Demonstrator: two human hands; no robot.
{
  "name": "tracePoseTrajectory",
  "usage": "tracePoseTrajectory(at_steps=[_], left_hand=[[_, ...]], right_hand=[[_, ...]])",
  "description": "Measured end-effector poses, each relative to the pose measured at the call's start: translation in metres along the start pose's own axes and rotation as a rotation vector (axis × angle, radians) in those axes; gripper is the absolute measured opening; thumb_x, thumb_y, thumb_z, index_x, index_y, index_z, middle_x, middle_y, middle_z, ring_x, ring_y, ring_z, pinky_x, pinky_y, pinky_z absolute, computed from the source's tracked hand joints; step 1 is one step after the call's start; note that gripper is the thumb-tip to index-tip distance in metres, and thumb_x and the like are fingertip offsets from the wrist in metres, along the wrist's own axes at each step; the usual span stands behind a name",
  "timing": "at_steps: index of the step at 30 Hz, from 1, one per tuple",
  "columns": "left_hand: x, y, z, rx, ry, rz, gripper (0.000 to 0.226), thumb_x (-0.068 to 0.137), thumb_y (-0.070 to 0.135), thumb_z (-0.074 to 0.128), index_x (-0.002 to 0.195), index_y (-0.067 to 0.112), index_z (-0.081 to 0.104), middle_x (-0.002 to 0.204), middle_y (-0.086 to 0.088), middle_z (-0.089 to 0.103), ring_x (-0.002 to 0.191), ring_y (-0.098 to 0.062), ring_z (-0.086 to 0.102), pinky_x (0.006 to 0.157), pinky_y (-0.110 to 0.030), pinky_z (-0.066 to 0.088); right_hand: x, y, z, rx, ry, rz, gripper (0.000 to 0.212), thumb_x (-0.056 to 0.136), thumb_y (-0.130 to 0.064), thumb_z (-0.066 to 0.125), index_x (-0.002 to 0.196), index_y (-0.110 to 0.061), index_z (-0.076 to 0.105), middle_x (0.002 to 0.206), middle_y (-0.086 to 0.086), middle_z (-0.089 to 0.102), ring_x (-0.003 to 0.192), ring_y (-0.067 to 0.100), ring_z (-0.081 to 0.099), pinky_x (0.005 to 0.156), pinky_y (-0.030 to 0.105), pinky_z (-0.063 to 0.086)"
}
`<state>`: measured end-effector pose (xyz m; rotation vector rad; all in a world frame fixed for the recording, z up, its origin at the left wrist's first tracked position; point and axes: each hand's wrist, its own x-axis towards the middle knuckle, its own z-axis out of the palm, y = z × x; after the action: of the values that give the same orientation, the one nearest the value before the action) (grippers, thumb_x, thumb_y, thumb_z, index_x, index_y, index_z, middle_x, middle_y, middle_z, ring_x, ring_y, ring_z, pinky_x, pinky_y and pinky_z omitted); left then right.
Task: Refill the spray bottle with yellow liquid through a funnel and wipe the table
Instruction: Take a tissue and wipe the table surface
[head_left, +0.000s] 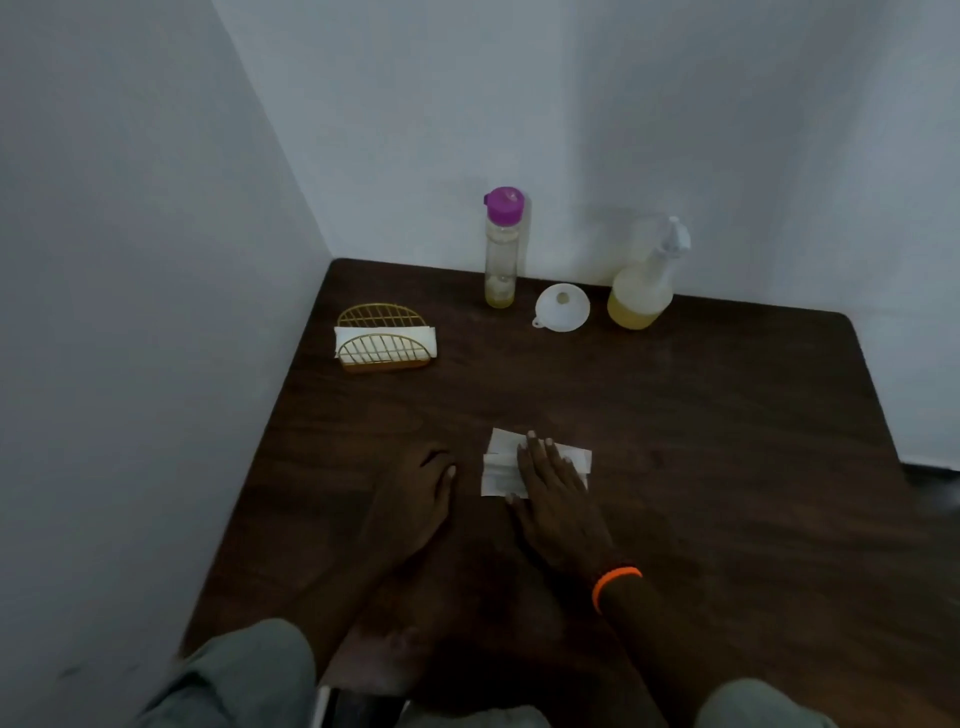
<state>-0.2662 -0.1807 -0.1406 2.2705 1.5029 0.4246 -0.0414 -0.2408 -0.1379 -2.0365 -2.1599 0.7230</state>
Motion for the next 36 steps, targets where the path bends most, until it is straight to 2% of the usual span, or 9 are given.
tracePoseTrajectory(at_steps=[5,11,13,16,18,20,24,30,36], left_hand=[[-0.022,-0.034,-0.006,0.096,0.011,-0.052,0.043,0.099,0.028,0.038,0.129,0.007,0.062,0.135,-0.013,0.059,0.121,-0.025,0.059,0.107,-0.029,0.039],[-0.038,-0.051,-0.009,0.155,-0.008,0.023,0.056,0.096,0.032,0.044,0.131,-0.01,0.053,0.138,-0.027,0.053,0.129,-0.038,0.05,0.119,-0.032,0.021],[-0.039,-0.046,-0.009,0.177,-0.056,0.042,0.073,0.103,0.048,0.016,0.135,-0.007,0.051,0.142,-0.026,0.05,0.13,-0.039,0.051,0.119,-0.025,0.006],[-0.044,-0.044,0.004,0.16,-0.077,0.029,0.112,0.079,0.063,-0.026,0.145,0.004,0.042,0.153,-0.018,0.038,0.141,-0.034,0.038,0.112,-0.014,-0.014],[-0.045,-0.033,0.003,0.173,-0.126,0.008,0.095,0.092,0.058,-0.015,0.146,0.004,0.041,0.154,-0.017,0.037,0.142,-0.032,0.036,0.116,-0.019,-0.009],[-0.046,-0.023,0.001,0.178,-0.133,0.0,0.059,0.103,0.035,0.02,0.144,0.002,0.045,0.152,-0.018,0.04,0.141,-0.031,0.039,0.12,-0.025,0.004],[-0.037,-0.017,0.012,0.199,-0.062,0.064,0.05,0.093,0.013,0.048,0.142,0.007,0.049,0.152,-0.016,0.041,0.141,-0.03,0.039,0.119,-0.035,0.025],[-0.022,0.0,0.009,0.232,-0.074,0.037,0.048,0.095,0.013,0.055,0.143,0.01,0.05,0.152,-0.014,0.041,0.142,-0.029,0.038,0.117,-0.039,0.029],[-0.032,-0.017,0.009,0.201,-0.054,0.02,0.047,0.094,0.009,0.054,0.141,0.009,0.051,0.15,-0.016,0.043,0.141,-0.031,0.039,0.117,-0.041,0.033]], right_hand=[[0.019,-0.035,0.027,-0.075,-0.01,0.02,0.076,0.101,-0.059,0.017,0.159,-0.014,-0.001,0.166,0.008,-0.011,0.154,0.025,-0.011,0.125,0.048,0.0],[0.034,-0.093,0.058,-0.154,-0.107,-0.207,0.074,0.101,-0.057,0.021,0.159,-0.012,0.01,0.167,0.012,0.0,0.154,0.031,-0.005,0.123,0.056,0.008],[0.032,-0.096,0.063,-0.202,-0.123,-0.265,0.073,0.102,-0.056,0.017,0.159,-0.011,0.007,0.167,0.012,0.002,0.155,0.03,-0.002,0.122,0.056,0.012],[0.025,-0.082,0.053,-0.206,-0.095,-0.289,0.073,0.102,-0.058,0.017,0.159,-0.012,0.005,0.167,0.008,0.002,0.155,0.024,-0.002,0.125,0.05,0.011],[0.015,-0.063,0.047,-0.183,-0.075,-0.259,0.076,0.101,-0.061,0.018,0.159,-0.016,-0.001,0.167,0.004,-0.005,0.154,0.019,-0.008,0.126,0.045,0.004],[0.002,-0.039,0.041,-0.172,-0.042,-0.193,0.078,0.1,-0.064,0.018,0.159,-0.018,-0.002,0.167,0.002,-0.008,0.154,0.017,-0.01,0.126,0.045,0.005],[-0.036,0.017,0.027,-0.137,0.003,0.026,0.08,0.099,-0.067,0.018,0.159,-0.02,-0.006,0.167,-0.002,-0.012,0.154,0.013,-0.013,0.127,0.04,0.005],[-0.094,0.076,0.007,-0.101,0.007,0.246,0.081,0.098,-0.068,0.016,0.157,-0.022,-0.015,0.164,-0.004,-0.023,0.151,0.013,-0.022,0.126,0.038,-0.004],[-0.082,0.045,0.021,-0.092,0.023,0.222,0.089,0.094,-0.073,0.011,0.157,-0.018,-0.016,0.164,0.0,-0.024,0.152,0.02,-0.022,0.126,0.047,-0.002]])
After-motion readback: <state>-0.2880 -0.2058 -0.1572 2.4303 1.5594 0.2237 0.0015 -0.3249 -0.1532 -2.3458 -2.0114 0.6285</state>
